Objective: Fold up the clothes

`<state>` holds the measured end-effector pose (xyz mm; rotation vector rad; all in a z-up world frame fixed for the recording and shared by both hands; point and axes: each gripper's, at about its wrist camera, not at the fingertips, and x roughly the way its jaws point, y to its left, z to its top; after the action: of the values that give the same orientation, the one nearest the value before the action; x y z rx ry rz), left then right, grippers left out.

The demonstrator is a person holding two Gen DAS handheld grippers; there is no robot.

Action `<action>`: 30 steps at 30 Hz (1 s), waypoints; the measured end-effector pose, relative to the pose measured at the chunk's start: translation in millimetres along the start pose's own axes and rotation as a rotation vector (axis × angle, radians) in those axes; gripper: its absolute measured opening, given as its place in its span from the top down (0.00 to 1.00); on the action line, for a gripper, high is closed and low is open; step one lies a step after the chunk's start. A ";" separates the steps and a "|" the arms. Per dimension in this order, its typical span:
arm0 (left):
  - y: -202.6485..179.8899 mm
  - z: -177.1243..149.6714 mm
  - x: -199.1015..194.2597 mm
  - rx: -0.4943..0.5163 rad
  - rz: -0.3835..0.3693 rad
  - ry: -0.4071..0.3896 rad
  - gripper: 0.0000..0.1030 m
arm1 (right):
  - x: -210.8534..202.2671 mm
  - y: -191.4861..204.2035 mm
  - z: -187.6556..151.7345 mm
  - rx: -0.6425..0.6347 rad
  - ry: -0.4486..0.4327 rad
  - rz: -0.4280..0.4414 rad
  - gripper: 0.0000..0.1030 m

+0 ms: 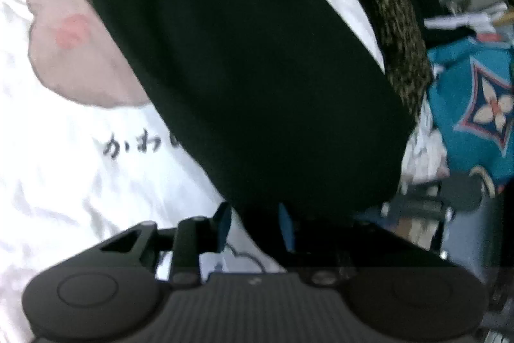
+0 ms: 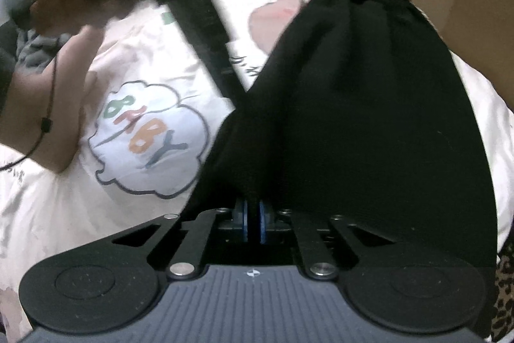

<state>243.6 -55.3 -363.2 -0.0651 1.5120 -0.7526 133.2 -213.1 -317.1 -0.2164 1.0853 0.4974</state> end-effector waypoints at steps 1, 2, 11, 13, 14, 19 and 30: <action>-3.9 -2.1 3.8 0.018 0.006 0.016 0.60 | -0.8 -3.5 -0.2 0.014 -0.002 -0.002 0.95; -7.9 -4.3 7.9 0.037 0.013 0.032 0.54 | -1.1 -6.8 -0.4 0.030 -0.004 -0.004 0.95; -40.9 -14.5 49.1 0.169 0.049 0.086 0.26 | -6.2 -26.2 0.3 0.140 -0.028 0.014 0.95; -41.1 -10.8 56.1 0.162 0.076 0.077 0.25 | -6.1 -28.3 0.0 0.156 -0.031 0.020 0.95; -40.1 -9.0 59.4 0.150 0.095 0.072 0.25 | -6.3 -29.5 -0.3 0.163 -0.033 0.023 0.95; -40.5 -8.0 63.4 0.123 0.143 -0.023 0.25 | -8.5 -32.4 -1.9 0.183 -0.040 0.044 0.95; -28.5 -29.1 50.2 0.190 0.256 -0.121 0.54 | -5.8 -36.9 -13.3 0.247 -0.014 0.156 0.91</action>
<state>199.8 -89.7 -396.0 0.2189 1.2979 -0.6695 138.5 -252.2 -320.8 0.0894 1.1446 0.4975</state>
